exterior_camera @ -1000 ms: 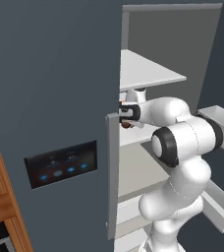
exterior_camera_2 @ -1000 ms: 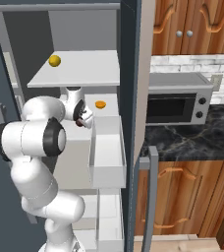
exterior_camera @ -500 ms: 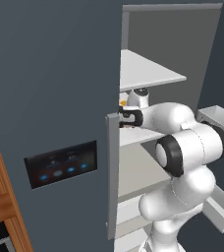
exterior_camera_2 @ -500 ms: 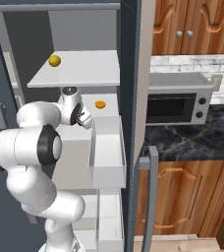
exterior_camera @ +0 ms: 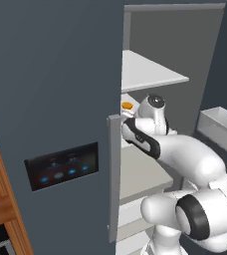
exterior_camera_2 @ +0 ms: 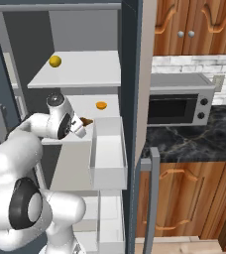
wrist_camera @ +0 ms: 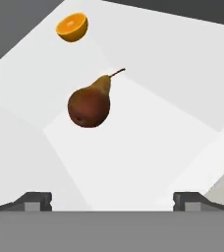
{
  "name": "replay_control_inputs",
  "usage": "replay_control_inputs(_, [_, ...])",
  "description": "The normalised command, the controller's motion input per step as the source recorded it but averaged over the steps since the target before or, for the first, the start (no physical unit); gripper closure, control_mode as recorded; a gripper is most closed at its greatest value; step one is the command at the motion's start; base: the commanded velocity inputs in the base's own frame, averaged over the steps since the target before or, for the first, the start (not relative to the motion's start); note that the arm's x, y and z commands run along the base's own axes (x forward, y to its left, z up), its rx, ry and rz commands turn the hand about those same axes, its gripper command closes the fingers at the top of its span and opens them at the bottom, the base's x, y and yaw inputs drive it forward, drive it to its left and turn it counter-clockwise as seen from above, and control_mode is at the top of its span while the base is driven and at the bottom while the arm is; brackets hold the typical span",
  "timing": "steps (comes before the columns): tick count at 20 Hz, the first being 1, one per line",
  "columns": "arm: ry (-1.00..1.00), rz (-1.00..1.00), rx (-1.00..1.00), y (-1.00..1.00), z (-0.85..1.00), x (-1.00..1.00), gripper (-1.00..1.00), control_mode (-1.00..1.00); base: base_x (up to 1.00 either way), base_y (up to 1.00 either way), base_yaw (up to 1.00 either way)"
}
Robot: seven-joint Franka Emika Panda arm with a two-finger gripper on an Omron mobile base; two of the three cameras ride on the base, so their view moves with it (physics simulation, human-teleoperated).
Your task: Place the pear in the correct fridge rack based on whether it is a fruit or vegetable. Finally, close the fridge door.
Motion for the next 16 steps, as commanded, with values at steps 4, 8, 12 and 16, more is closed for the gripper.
replay_control_inputs(4, [0.0, 0.0, 0.0, -0.06, 0.44, -1.0, -1.0, -1.0, 0.0, 0.0, 0.0])
replay_control_inputs(8, [0.0, 0.0, 0.0, -0.13, 0.52, -1.0, -1.0, -1.0, 0.0, 0.0, 0.0])
replay_control_inputs(12, [0.0, 0.0, 0.0, -0.14, 0.4, -1.0, -1.0, -1.0, 0.0, 0.0, 0.0])
replay_control_inputs(16, [-0.01, 0.0, 0.0, -0.21, 0.34, -1.0, -1.0, -1.0, 0.0, 0.0, 0.0])
